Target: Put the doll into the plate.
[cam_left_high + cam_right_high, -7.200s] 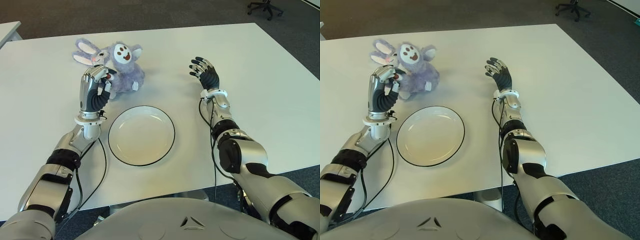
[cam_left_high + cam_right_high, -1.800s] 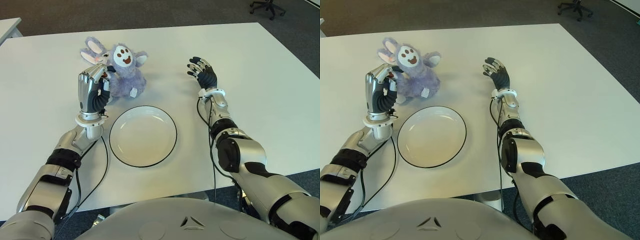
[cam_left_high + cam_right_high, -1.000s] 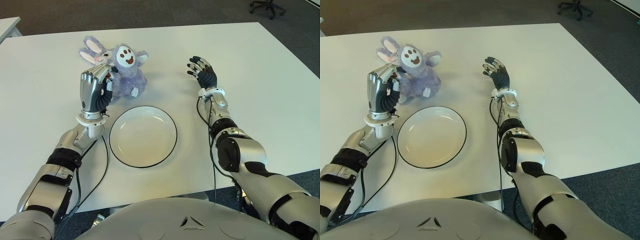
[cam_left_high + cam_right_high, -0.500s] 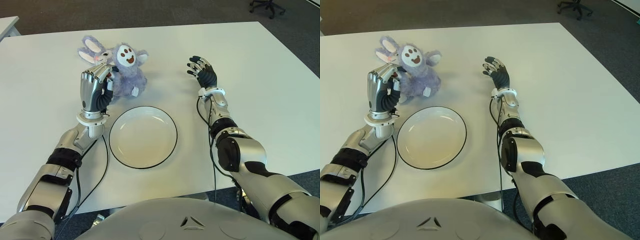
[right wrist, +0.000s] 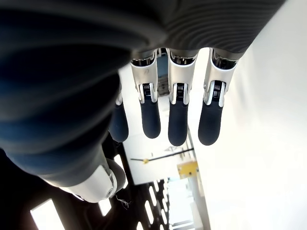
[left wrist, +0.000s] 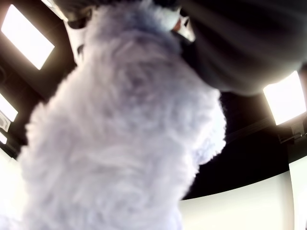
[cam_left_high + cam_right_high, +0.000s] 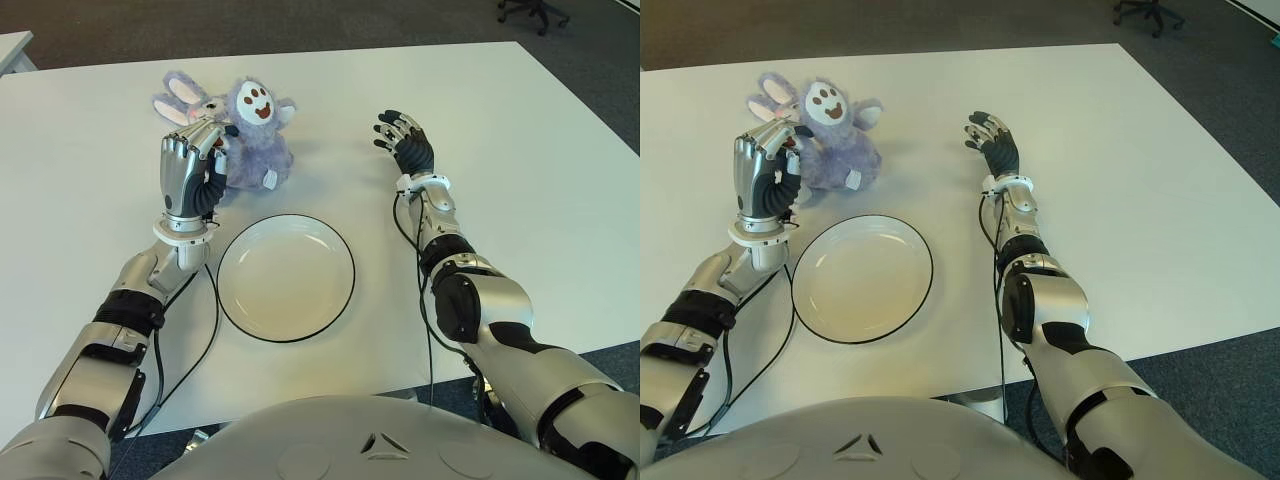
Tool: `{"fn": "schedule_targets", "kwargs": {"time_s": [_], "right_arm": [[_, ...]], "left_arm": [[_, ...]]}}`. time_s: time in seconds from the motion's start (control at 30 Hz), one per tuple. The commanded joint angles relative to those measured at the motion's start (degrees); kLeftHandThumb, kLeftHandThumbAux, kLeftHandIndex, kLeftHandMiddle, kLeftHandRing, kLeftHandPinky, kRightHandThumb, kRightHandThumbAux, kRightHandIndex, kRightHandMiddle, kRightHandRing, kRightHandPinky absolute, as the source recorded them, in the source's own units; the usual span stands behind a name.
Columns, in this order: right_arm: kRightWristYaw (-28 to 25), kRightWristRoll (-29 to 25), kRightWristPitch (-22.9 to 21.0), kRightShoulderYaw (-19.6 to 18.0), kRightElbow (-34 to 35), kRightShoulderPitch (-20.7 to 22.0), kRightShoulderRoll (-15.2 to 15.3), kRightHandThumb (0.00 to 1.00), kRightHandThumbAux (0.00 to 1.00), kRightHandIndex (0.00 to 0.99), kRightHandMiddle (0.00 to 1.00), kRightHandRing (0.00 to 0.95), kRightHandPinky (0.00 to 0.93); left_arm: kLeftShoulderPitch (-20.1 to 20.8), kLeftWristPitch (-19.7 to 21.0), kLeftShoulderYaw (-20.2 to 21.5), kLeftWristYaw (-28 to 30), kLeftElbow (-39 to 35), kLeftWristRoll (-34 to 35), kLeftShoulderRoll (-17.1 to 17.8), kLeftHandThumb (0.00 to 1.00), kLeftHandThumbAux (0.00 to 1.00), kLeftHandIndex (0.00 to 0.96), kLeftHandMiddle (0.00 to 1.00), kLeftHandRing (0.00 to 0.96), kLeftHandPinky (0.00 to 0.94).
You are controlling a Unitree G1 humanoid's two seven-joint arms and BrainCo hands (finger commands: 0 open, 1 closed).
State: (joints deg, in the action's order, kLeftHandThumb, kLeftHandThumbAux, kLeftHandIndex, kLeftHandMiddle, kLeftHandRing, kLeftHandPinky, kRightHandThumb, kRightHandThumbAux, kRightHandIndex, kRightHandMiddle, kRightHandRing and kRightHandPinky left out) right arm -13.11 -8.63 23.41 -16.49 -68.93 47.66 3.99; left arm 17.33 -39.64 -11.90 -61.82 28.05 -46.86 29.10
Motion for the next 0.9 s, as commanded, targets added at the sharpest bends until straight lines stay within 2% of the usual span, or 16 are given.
{"fn": "schedule_targets", "kwargs": {"time_s": [0.03, 0.27, 0.57, 0.8, 0.87, 0.9], "right_arm": [[0.2, -0.2, -1.0, 0.0, -1.6, -1.9, -0.6, 0.526, 0.771, 0.24, 0.225, 0.245, 0.301], [0.3, -0.1, -1.0, 0.1, -1.7, -1.8, -0.5, 0.512, 0.775, 0.24, 0.221, 0.244, 0.301], [0.3, -0.3, -1.2, 0.0, -1.7, -1.7, -0.5, 0.525, 0.77, 0.244, 0.227, 0.248, 0.305], [0.1, -0.4, -1.2, -0.1, -1.7, -1.6, -0.6, 0.528, 0.767, 0.244, 0.226, 0.248, 0.3], [0.1, -0.4, -1.2, -0.1, -1.7, -1.6, -0.6, 0.523, 0.77, 0.243, 0.221, 0.243, 0.3], [0.1, -0.5, -1.2, -0.1, -1.7, -1.6, -0.6, 0.52, 0.773, 0.242, 0.22, 0.244, 0.304]], "left_arm": [[0.7, 0.1, 0.6, 1.0, -0.1, 0.1, 0.0, 0.94, 0.656, 0.363, 0.476, 0.589, 0.669], [1.6, 0.5, 0.8, 0.6, -0.3, -0.5, 0.3, 0.941, 0.654, 0.366, 0.481, 0.594, 0.723], [3.3, 1.2, 1.5, 1.6, -1.1, -0.2, 0.7, 0.942, 0.653, 0.371, 0.475, 0.591, 0.699], [3.6, 1.7, 2.0, 2.0, -1.8, -0.5, 1.0, 0.941, 0.654, 0.366, 0.481, 0.593, 0.717], [3.6, 2.1, 2.1, 2.0, -2.2, -0.8, 1.2, 0.944, 0.648, 0.39, 0.516, 0.497, 0.71], [3.6, 2.2, 2.2, 1.9, -2.4, -1.0, 1.2, 0.944, 0.648, 0.392, 0.518, 0.486, 0.711]]}}
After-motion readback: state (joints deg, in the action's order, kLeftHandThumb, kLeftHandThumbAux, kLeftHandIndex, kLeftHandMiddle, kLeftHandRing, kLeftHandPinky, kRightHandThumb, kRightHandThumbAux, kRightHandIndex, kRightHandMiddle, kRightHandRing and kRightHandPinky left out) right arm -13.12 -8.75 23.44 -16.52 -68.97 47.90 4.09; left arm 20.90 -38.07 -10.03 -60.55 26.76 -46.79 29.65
